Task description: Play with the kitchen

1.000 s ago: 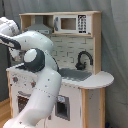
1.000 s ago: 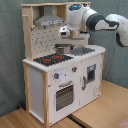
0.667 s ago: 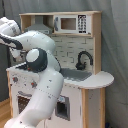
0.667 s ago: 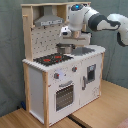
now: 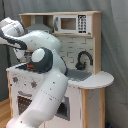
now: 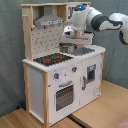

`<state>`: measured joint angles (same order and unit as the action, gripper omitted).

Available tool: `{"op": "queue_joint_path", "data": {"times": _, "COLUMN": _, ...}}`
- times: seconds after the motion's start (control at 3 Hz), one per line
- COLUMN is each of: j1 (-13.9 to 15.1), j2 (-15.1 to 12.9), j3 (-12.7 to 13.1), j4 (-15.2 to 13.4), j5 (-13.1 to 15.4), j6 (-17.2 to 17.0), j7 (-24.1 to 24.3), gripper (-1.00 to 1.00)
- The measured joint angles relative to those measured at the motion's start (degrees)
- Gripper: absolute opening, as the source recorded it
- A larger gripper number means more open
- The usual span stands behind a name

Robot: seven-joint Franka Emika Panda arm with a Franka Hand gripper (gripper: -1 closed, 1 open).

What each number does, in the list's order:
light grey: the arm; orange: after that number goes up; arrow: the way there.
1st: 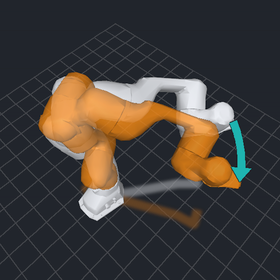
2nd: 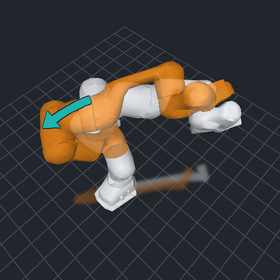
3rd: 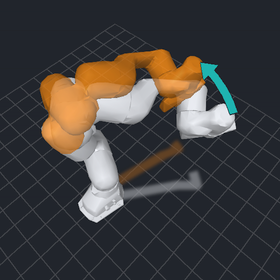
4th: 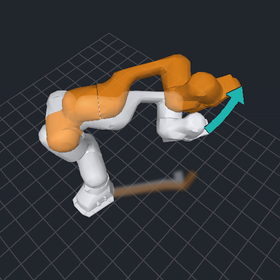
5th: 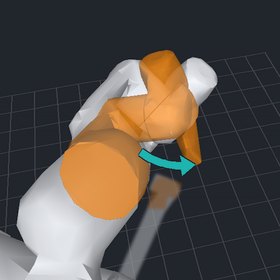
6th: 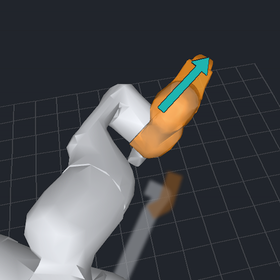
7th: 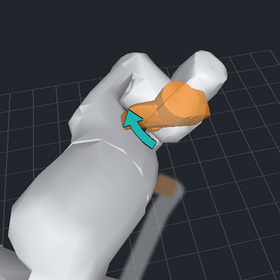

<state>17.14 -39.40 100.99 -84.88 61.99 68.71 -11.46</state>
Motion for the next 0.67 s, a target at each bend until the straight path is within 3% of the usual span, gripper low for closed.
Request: {"op": "queue_joint_path", "data": {"times": 0.67, "j1": 10.52, "j2": -0.39, "j3": 5.13, "j4": -5.64, "j5": 0.00, "j6": 2.35, "j7": 0.35, "gripper": -1.00}}
